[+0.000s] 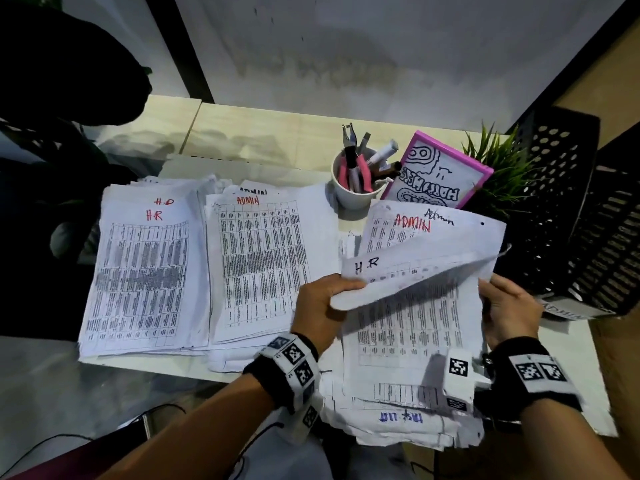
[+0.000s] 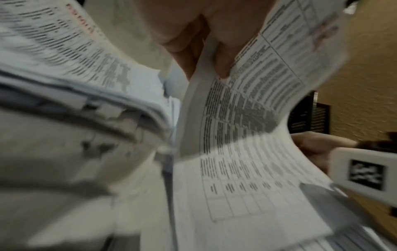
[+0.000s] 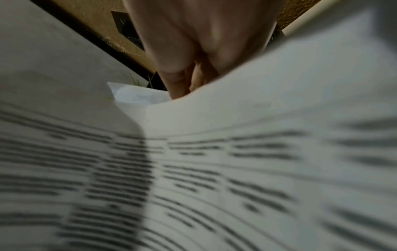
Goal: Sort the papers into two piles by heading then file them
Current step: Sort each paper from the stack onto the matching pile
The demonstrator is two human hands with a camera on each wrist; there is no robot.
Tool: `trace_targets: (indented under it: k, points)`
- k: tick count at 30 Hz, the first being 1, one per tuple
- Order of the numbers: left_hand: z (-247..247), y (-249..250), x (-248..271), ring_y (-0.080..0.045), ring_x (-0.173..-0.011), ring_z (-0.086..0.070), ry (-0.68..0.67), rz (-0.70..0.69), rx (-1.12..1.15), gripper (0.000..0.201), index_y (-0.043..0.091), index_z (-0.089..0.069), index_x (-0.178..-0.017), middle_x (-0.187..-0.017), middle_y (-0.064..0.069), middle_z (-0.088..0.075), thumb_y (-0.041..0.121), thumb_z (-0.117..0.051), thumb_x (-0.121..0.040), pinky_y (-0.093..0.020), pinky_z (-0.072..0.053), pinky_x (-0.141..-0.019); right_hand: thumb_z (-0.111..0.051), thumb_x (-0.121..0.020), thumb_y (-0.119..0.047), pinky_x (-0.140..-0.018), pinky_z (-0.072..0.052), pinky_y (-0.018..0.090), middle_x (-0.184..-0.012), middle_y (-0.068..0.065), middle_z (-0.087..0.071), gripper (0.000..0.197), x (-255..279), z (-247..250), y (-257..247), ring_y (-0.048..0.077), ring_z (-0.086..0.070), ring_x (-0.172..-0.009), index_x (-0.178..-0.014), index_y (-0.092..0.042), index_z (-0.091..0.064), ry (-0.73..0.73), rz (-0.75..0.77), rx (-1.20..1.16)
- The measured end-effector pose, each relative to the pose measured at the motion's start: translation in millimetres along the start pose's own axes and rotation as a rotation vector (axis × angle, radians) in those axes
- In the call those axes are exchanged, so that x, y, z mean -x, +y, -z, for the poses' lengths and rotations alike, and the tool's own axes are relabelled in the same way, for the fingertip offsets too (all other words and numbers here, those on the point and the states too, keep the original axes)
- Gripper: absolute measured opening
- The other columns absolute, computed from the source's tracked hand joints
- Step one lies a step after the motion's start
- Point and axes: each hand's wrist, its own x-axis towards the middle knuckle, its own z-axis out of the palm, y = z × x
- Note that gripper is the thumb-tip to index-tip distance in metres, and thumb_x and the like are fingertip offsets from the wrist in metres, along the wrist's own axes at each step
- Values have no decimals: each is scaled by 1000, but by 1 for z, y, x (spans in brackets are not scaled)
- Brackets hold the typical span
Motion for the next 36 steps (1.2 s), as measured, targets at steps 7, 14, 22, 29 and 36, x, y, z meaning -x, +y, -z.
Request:
trace_targets:
  k: [7, 14, 22, 29, 36]
  points:
    - [27, 58, -13, -18, -93, -66, 140, -98, 142, 52, 30, -42, -114, -102, 2, -68, -4, -66, -83, -29, -55, -77, -61, -89, -7, -57, -41, -3, -77, 2, -67, 23, 4, -9, 9, 0, -61, -71, -110, 2, -66, -14, 315, 464]
    - [124, 76, -48, 1, -79, -67, 223, 48, 184, 60, 18, -34, -125, -100, 2, -64, -7, -66, -81, -19, -54, -69, -69, -63, -67, -78, -50, 27, -111, -5, -70, 73, 47, -90, -24, 11, -63, -99, -121, -23, -62, -701, 148, 320]
    - [247, 37, -58, -25, -96, -63, 396, 236, 142, 50, 2, -48, -118, -116, -17, -63, 7, -73, -75, -32, -52, -84, -87, -62, -32, -103, -42, 49, -136, 12, -51, 88, 99, -234, 20, 27, -51, -121, -136, -7, -46, -911, -35, 472]
    - [336, 14, -79, -18, -89, -63, 605, 268, -126, 42, 2, -47, -121, -108, -8, -64, 3, -66, -84, -30, -51, -76, -70, -80, -5, -95, -48, 34, -133, 19, -52, 68, 144, -302, 87, 30, -56, -117, -139, 0, -38, -936, -106, 881]
    - [355, -51, -57, -40, -116, -51, 459, 714, -518, 76, -1, -47, -130, -127, -23, -54, 61, -47, -86, -39, -39, -93, -69, -83, -13, -87, -49, 33, -116, 12, -57, 39, 174, -321, 126, 27, -57, -107, -114, 4, -52, -989, 68, 1151]
